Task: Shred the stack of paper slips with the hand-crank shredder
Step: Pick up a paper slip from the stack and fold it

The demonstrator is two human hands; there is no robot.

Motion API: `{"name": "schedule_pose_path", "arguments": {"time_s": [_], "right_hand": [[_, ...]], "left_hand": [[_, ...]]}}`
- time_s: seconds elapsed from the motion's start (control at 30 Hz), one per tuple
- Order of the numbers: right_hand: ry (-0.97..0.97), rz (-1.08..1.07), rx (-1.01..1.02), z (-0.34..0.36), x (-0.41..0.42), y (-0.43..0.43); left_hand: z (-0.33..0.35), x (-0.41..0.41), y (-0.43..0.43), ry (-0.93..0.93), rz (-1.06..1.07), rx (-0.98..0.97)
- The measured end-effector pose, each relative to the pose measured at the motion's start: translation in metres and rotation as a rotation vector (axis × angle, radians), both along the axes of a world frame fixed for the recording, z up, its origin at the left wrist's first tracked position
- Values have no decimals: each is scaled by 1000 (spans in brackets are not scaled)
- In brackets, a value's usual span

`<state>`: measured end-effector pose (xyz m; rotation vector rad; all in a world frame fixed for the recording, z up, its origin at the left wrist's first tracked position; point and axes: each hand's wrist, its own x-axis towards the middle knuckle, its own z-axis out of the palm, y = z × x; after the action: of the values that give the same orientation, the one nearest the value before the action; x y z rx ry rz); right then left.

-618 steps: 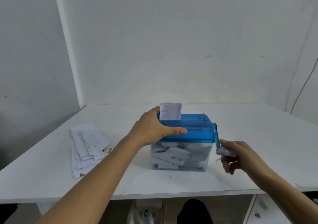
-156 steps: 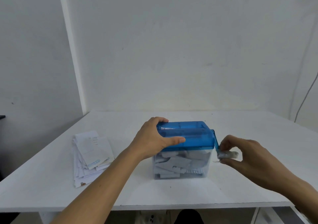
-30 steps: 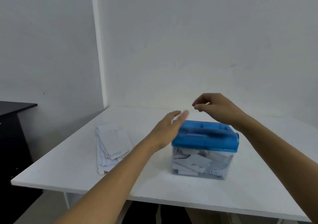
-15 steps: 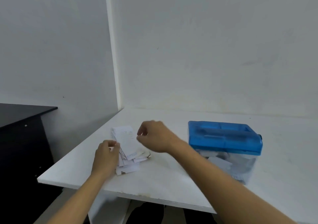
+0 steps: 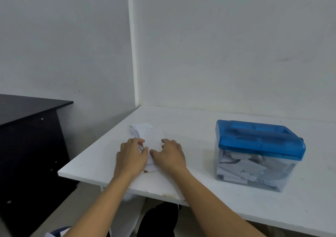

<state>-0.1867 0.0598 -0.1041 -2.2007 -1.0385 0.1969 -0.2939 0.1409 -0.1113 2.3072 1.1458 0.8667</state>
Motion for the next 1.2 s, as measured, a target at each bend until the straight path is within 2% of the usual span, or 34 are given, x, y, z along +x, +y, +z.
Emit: {"name": "schedule_pose_path", "arguments": {"time_s": [0.33,0.53,0.63,0.8,1.2], "right_hand": [[83,-28,122,2,-1,-6],[-105,-221,27,1,0,-7],[-138,-205,-55,0,-2,-6],[-75,-171,1,1,2,-7],[-44,-137,78,2,-1,-10]], "left_hand": [[-2,-3,1,-55,-30,-4],[-5,2,-2,105,-29,98],[-7,2,-3,187,-50,148],[-6,2,-2,232,-77,165],[-5,2,-3,166,-109,193]]}}
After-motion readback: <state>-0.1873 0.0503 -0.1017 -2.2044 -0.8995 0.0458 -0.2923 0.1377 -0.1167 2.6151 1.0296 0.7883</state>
